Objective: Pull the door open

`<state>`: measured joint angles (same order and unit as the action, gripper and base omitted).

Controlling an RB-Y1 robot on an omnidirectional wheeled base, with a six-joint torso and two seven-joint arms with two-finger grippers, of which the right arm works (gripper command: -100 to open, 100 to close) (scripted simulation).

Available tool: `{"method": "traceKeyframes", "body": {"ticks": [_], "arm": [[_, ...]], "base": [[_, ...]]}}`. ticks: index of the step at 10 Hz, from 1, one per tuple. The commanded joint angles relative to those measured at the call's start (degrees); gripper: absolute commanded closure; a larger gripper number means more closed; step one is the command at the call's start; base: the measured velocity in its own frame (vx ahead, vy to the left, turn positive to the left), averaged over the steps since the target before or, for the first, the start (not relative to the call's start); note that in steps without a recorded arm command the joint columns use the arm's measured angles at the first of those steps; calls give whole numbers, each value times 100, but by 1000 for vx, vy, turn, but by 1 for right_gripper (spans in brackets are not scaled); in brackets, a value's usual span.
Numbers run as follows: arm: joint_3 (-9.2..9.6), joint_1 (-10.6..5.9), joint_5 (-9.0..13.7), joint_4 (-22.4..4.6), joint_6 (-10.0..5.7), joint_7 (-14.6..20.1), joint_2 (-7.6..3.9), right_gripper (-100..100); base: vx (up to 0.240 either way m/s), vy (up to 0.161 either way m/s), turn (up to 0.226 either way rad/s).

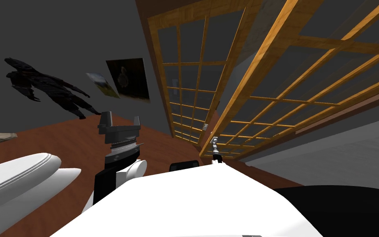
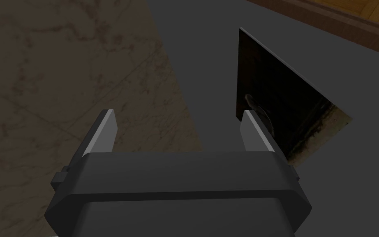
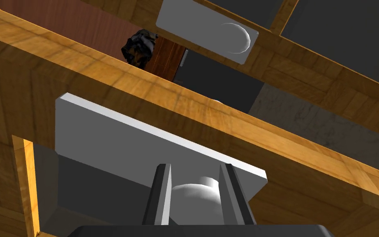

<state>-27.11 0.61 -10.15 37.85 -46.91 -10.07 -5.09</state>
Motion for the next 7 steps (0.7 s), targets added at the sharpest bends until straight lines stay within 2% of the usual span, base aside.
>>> {"method": "traceKeyframes", "body": {"ticks": [1, 5, 7], "arm": [[-59, 81, 71, 73, 81, 182, -65, 100], [47, 64, 296, 48, 60, 843, -121, 100], [47, 64, 296, 48, 60, 843, -121, 100]], "base": [[-48, -14, 50], [-54, -28, 88], [-27, -13, 17]]}}
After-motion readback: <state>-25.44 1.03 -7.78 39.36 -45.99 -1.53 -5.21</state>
